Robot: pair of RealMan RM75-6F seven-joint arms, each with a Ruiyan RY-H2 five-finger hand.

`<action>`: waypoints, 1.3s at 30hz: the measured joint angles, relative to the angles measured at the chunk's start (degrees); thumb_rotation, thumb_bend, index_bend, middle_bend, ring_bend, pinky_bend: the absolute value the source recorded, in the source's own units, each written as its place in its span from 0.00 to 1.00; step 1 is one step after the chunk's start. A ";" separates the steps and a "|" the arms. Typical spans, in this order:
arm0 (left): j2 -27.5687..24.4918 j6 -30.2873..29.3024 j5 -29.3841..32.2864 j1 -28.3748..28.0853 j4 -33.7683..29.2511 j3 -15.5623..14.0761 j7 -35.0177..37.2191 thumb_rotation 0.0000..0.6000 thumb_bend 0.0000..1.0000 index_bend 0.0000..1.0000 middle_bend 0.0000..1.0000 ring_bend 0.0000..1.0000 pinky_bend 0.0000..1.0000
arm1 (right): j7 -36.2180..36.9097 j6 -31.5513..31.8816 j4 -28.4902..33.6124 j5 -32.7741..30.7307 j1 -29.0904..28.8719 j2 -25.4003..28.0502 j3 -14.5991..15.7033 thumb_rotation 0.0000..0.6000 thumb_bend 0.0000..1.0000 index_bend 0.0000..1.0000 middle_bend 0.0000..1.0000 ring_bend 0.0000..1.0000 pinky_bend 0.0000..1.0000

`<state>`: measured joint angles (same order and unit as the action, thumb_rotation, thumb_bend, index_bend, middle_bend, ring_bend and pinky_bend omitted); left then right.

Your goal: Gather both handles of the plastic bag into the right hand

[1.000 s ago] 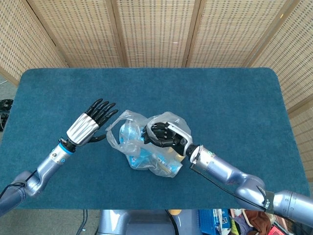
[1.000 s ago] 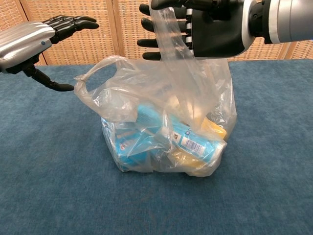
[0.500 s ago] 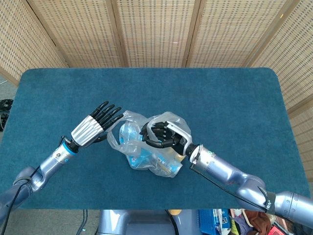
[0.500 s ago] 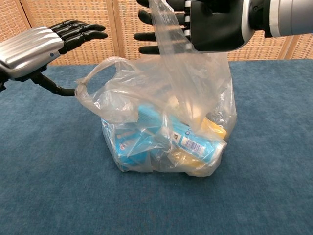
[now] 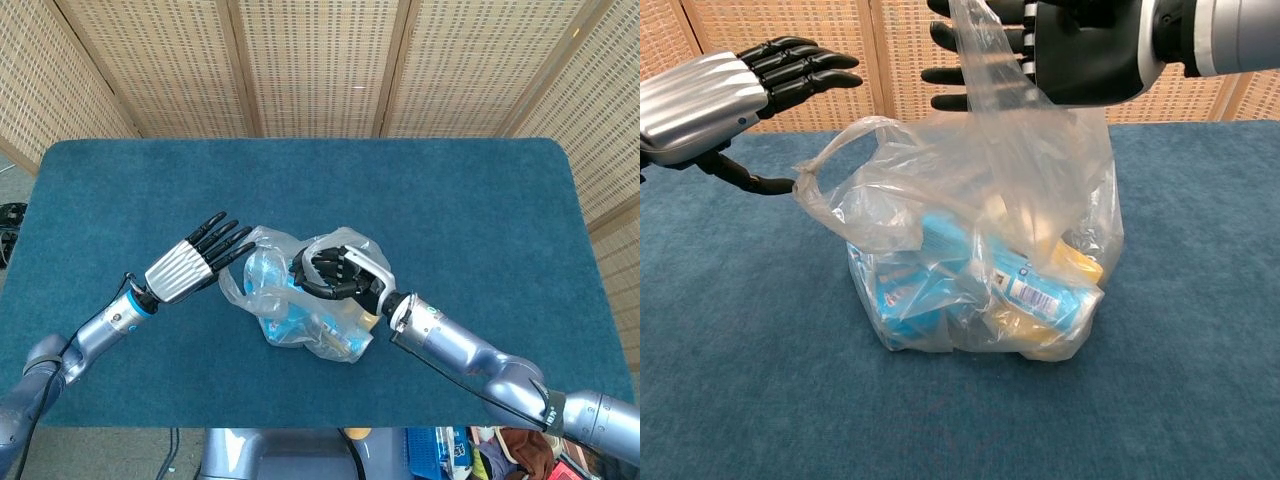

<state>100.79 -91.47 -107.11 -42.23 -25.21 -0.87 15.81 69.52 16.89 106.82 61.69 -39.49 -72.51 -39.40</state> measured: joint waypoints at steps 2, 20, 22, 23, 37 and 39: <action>0.50 -0.43 0.03 0.35 1.51 -0.45 0.10 1.00 0.23 0.02 0.00 0.00 0.00 | -0.08 -0.16 -0.11 -0.11 0.15 -0.05 -0.26 1.00 0.37 0.40 0.50 0.24 0.26; 5.41 -0.87 2.33 2.97 10.66 -2.88 3.46 1.00 0.24 0.02 0.00 0.00 0.00 | -1.88 -1.59 -0.79 -1.31 1.03 -1.15 -1.57 1.00 0.39 0.40 0.50 0.24 0.26; 6.59 -0.07 2.86 2.97 11.14 -2.79 3.34 1.00 0.24 0.02 0.00 0.00 0.00 | -2.20 -1.70 -0.71 -1.45 1.20 -1.22 -1.74 1.00 0.39 0.40 0.50 0.24 0.26; 7.37 0.43 3.22 2.89 11.52 -2.74 3.31 1.00 0.24 0.02 0.00 0.00 0.00 | -2.33 -1.75 -0.69 -1.53 1.27 -1.24 -1.85 1.00 0.39 0.40 0.50 0.24 0.26; 13.90 3.03 7.10 -0.57 13.06 -1.09 3.76 1.00 0.39 0.05 0.00 0.00 0.00 | -4.21 -2.82 -0.06 -2.75 2.51 -0.91 -3.45 1.00 0.40 0.40 0.50 0.24 0.26; 14.45 2.98 7.77 -0.76 13.05 -0.66 4.54 1.00 0.39 0.05 0.00 0.00 0.00 | -4.47 -2.96 0.01 -2.97 2.71 -0.80 -3.73 1.00 0.40 0.40 0.50 0.24 0.26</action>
<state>115.25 -88.49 -99.34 -42.99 -12.16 -1.52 20.36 65.05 13.93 106.83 58.72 -36.78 -73.31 -43.13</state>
